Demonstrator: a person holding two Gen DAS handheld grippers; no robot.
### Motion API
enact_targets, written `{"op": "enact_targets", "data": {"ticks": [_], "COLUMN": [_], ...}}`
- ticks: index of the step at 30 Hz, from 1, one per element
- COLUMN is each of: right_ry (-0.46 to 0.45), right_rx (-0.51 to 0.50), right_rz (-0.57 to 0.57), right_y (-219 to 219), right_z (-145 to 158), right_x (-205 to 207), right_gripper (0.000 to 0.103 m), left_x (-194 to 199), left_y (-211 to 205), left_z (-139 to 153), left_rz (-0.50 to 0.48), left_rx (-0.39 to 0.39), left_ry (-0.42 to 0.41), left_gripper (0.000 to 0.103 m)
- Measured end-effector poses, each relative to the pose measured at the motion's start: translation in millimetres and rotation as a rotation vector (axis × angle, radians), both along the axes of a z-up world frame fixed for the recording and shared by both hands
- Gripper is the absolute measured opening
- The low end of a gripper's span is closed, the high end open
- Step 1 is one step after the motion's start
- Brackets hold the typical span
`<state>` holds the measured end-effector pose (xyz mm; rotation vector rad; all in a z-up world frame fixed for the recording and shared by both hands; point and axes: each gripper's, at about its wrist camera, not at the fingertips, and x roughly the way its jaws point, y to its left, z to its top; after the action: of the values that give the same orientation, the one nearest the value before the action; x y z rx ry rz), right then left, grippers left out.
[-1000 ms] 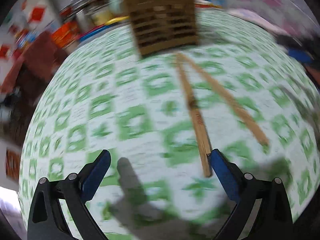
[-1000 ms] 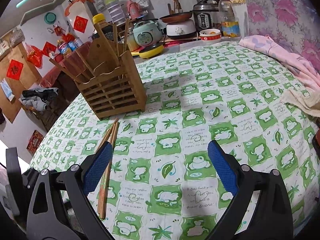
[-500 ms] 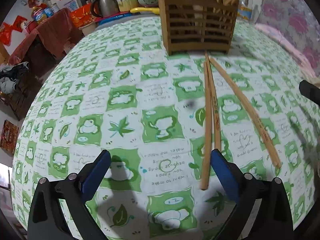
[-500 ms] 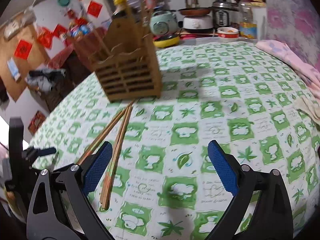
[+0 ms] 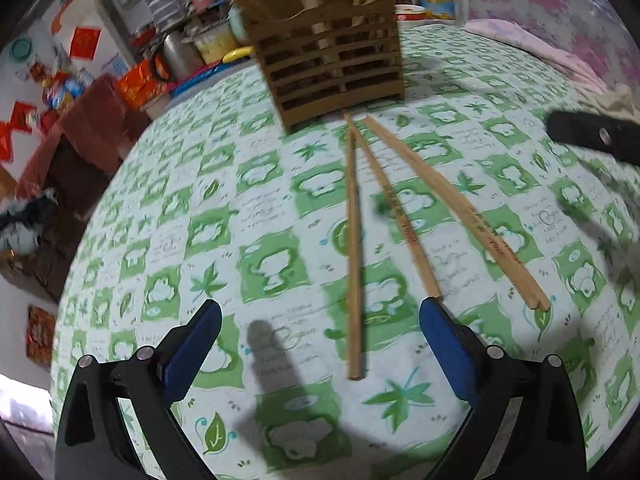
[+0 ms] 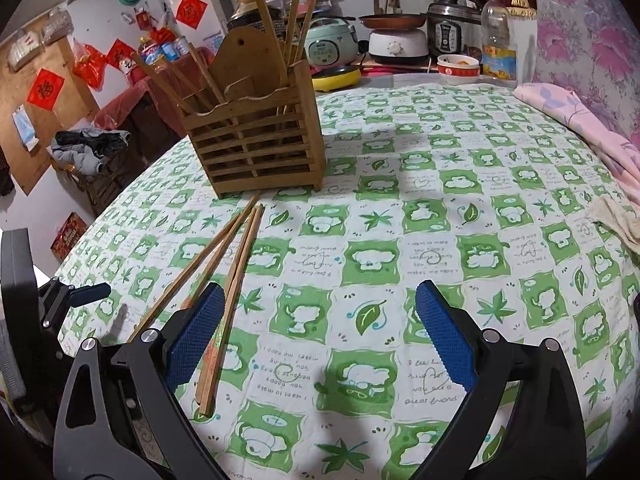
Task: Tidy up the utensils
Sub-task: 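Position both open tools over single chopsticks in the pile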
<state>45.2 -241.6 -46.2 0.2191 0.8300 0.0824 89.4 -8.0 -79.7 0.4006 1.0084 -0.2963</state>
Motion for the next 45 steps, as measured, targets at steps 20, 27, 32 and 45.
{"op": "enact_targets", "data": {"ticks": [20,27,32,45], "right_ry": [0.081,0.026,0.018,0.064], "right_rx": [-0.331,-0.148,-0.163,-0.152], "right_rz": [0.239,0.13,0.181,0.192], "right_y": [43,-6,6,8], "right_z": [-27,-16,-14,-23], "right_x": [-24,-28,-31,-23], "right_gripper": [0.085,0.053,0.052,0.053], "left_x": [34,34,34,31], "left_y": [32,33,33,34], "left_z": [-10,-8,-8,-8], "left_rz": [0.17,0.171,0.171,0.182], "left_rx": [-0.134,-0.134,-0.134,-0.129], "left_ry": [0.12,0.118,0.118,0.11], "left_gripper": [0.099,0.099,0.099,0.099]}}
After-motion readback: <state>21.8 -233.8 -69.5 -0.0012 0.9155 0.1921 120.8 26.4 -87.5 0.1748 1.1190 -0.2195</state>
